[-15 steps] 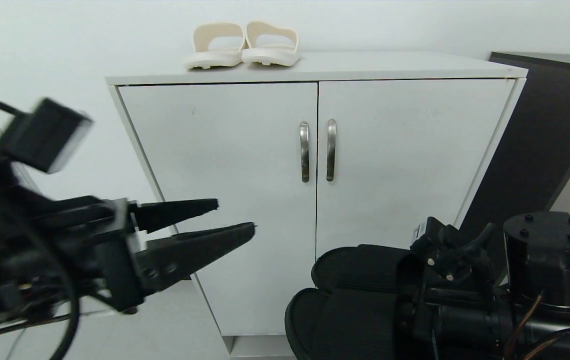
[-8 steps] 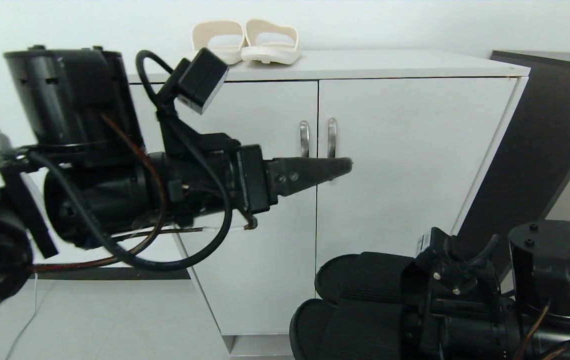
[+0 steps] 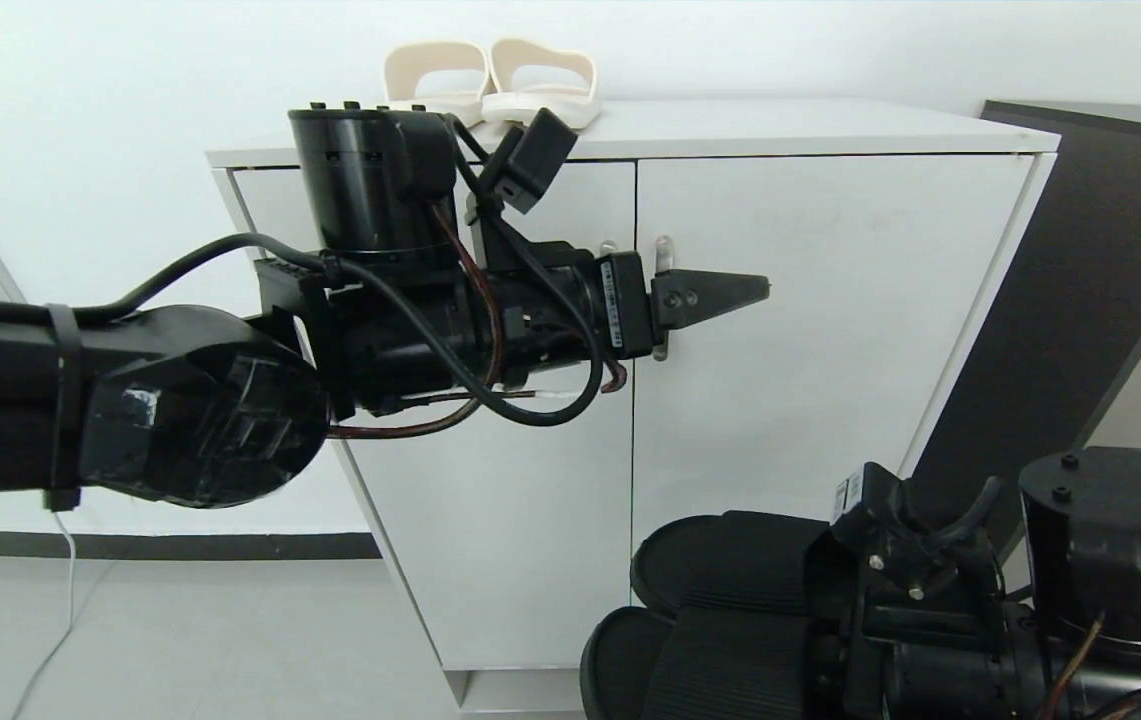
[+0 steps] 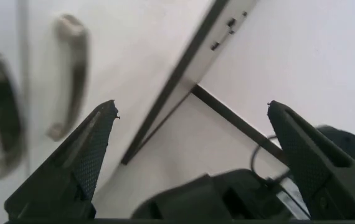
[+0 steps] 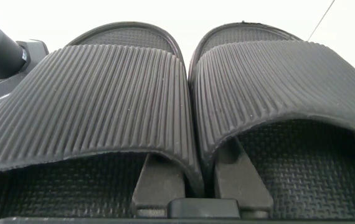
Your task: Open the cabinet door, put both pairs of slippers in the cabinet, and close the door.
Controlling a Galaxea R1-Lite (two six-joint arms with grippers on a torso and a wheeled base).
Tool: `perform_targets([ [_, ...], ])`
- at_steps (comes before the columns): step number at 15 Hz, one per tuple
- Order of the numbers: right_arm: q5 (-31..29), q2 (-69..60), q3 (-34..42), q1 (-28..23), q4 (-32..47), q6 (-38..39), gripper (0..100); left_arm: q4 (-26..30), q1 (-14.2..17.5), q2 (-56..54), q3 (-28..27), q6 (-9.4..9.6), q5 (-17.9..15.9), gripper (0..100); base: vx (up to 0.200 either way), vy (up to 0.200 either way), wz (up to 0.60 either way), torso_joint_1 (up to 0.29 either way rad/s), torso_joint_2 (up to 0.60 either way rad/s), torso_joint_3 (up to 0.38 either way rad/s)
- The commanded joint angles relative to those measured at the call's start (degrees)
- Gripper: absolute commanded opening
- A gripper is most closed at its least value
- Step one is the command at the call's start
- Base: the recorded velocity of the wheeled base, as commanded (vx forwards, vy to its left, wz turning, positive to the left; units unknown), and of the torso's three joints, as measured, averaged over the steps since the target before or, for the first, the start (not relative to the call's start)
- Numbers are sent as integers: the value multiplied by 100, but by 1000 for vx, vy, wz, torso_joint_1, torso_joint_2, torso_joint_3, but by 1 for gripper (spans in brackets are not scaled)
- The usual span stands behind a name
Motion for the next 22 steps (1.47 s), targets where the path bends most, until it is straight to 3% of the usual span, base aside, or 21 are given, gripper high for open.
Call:
perform_targets([
  [1, -1, 8, 5, 0, -1, 1, 0, -10, 0, 86, -53, 12, 199, 100, 0, 0, 0, 0, 0, 0],
  [5, -1, 8, 5, 0, -1, 1, 0, -72, 0, 68, -53, 135, 709, 100, 0, 0, 0, 0, 0, 0],
  [10, -10, -1, 5, 0, -1, 1, 0, -221, 9, 306, -150, 144, 1052, 100, 0, 0, 0, 0, 0, 0],
  [15, -10, -1, 14, 0, -1, 1, 0, -212, 9, 552, -378, 135, 1070, 100, 0, 0, 0, 0, 0, 0],
  [16, -19, -1, 5, 0, -1, 1, 0, -212, 9, 543, -369, 135, 1061, 0, 0, 0, 0, 0, 0, 0],
  [22, -1, -19, 84, 44, 8, -43, 0, -221, 0, 262, -18, 126, 1034, 0, 0, 0, 0, 0, 0, 0],
])
